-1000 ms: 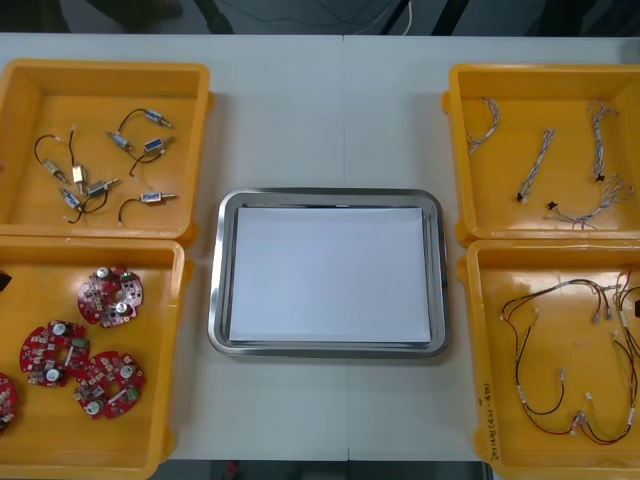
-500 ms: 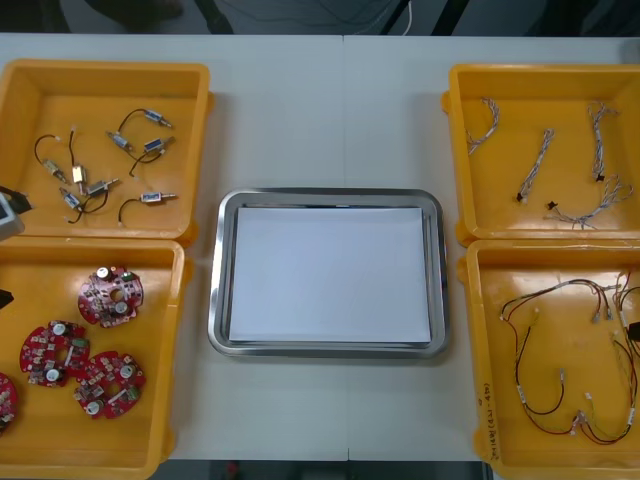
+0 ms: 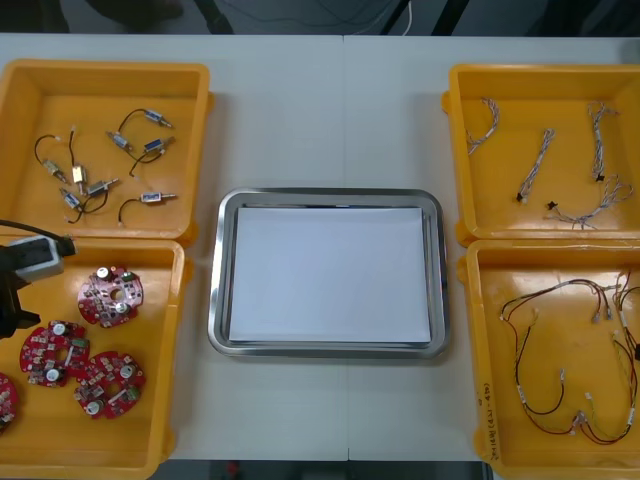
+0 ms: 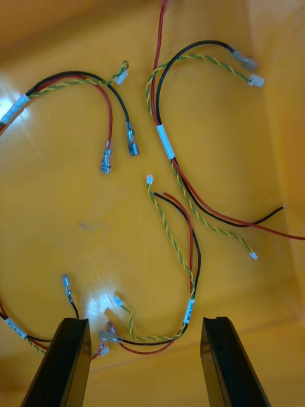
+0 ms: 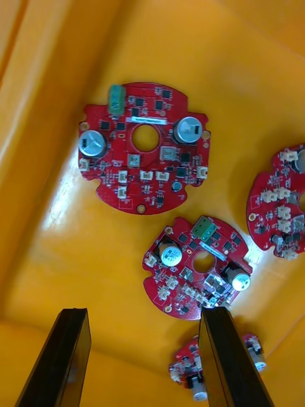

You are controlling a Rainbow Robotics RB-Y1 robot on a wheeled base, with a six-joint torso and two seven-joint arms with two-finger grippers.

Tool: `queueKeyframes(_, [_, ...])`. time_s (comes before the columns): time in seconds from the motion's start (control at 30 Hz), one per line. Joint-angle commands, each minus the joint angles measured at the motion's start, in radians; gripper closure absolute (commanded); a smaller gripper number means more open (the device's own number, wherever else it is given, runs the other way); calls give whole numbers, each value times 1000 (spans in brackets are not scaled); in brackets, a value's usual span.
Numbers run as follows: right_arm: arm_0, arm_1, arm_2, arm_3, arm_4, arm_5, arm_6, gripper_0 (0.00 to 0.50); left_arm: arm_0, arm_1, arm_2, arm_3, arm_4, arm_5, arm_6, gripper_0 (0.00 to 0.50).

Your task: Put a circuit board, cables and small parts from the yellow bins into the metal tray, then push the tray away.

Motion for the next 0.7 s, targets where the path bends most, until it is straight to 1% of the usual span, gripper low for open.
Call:
queueKeyframes(0.03, [24, -47, 44, 0, 44, -43, 48, 0, 1, 78, -74, -25, -28, -56, -112, 0])
queueKeyframes(0.2, [53, -49, 49, 0, 44, -64, 77, 0, -31, 94, -149, -25, -48, -84, -128, 0])
queueKeyframes(0.43, [122, -55, 52, 10, 35, -129, 106, 0, -114, 109, -283, -9, -84, -139, -137, 0])
queueKeyframes(0.7, [129, -53, 90, 69, 26, -207, 128, 0, -218, 109, -418, 60, -107, -191, -163, 0])
